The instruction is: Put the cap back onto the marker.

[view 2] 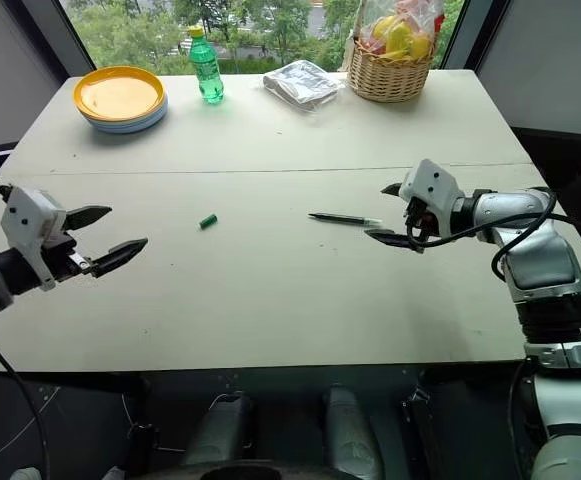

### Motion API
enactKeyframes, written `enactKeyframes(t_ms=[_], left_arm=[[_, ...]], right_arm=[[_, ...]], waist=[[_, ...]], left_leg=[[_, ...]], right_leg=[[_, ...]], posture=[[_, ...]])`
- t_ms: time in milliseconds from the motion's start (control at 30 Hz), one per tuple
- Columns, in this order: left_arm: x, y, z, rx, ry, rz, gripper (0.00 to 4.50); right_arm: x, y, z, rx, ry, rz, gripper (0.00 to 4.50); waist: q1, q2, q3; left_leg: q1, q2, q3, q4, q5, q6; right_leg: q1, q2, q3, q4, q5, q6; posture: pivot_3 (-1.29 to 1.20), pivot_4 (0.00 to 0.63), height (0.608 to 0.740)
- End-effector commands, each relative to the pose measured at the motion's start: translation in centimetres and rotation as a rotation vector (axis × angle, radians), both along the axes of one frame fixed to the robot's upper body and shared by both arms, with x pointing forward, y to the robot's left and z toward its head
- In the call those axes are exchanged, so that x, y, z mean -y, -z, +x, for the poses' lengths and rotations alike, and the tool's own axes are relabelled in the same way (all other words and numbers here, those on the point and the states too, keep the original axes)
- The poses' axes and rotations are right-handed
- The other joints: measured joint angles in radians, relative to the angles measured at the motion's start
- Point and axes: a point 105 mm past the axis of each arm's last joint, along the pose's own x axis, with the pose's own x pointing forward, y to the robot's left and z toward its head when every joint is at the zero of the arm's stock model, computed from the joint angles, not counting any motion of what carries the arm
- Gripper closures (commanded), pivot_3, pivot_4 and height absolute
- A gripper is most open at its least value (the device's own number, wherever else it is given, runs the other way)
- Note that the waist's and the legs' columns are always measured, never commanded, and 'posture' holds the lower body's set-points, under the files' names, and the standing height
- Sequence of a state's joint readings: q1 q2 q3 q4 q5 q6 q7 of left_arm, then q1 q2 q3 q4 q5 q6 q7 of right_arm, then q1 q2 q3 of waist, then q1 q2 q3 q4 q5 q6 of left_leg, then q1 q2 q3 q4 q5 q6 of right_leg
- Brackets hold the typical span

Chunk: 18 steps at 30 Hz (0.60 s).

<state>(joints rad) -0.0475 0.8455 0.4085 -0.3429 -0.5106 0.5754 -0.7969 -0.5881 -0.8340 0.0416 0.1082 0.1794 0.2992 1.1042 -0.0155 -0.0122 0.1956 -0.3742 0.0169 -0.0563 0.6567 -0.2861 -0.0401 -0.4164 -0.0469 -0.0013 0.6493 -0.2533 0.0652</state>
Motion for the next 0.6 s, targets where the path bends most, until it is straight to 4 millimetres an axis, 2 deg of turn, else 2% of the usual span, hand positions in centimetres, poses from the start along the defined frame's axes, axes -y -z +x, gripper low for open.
enactKeyframes(t_ms=[33,600], left_arm=[[-0.1,-1.1,-0.3,0.041,0.014,0.018,0.05],[-0.1,-1.5,0.2,0.056,0.004,0.003,0.05]], right_arm=[[-0.7,-1.7,-0.3,0.054,-0.028,0.005,0.12],[-1.7,-1.7,-0.8,0.075,-0.041,0.026,0.12]], waist=[[0.000,0.000,0.000],[0.001,0.000,0.000]], left_leg=[[0.000,0.000,0.000,0.000,0.000,0.000],[0.000,0.000,0.000,0.000,0.000,0.000]], right_leg=[[0.000,0.000,0.000,0.000,0.000,0.000],[0.000,0.000,0.000,0.000,0.000,0.000]], posture=[[0.00,0.150,0.740],[0.00,0.150,0.740]])
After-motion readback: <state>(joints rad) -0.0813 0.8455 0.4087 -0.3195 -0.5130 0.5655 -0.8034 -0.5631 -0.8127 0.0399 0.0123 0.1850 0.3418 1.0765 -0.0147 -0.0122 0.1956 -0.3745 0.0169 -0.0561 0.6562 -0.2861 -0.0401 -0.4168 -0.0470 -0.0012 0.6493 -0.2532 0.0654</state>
